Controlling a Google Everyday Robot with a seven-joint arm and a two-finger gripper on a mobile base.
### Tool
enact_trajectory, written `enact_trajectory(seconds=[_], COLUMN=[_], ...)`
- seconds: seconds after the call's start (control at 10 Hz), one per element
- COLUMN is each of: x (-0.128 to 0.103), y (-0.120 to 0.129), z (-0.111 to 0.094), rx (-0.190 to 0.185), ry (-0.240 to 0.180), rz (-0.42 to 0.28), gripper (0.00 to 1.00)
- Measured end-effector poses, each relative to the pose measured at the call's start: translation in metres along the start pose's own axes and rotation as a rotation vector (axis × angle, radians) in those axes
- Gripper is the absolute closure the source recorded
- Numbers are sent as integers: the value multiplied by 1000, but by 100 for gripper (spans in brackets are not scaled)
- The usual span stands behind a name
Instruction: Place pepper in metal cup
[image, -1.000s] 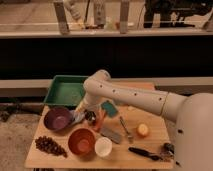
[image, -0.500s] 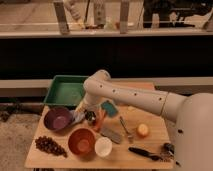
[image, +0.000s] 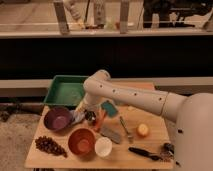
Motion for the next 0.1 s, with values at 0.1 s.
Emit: enact_trajectory(seconds=[0.1], x=[0], y=[0], z=[0], rx=[0], ry=[0], rz=[0], gripper=[20])
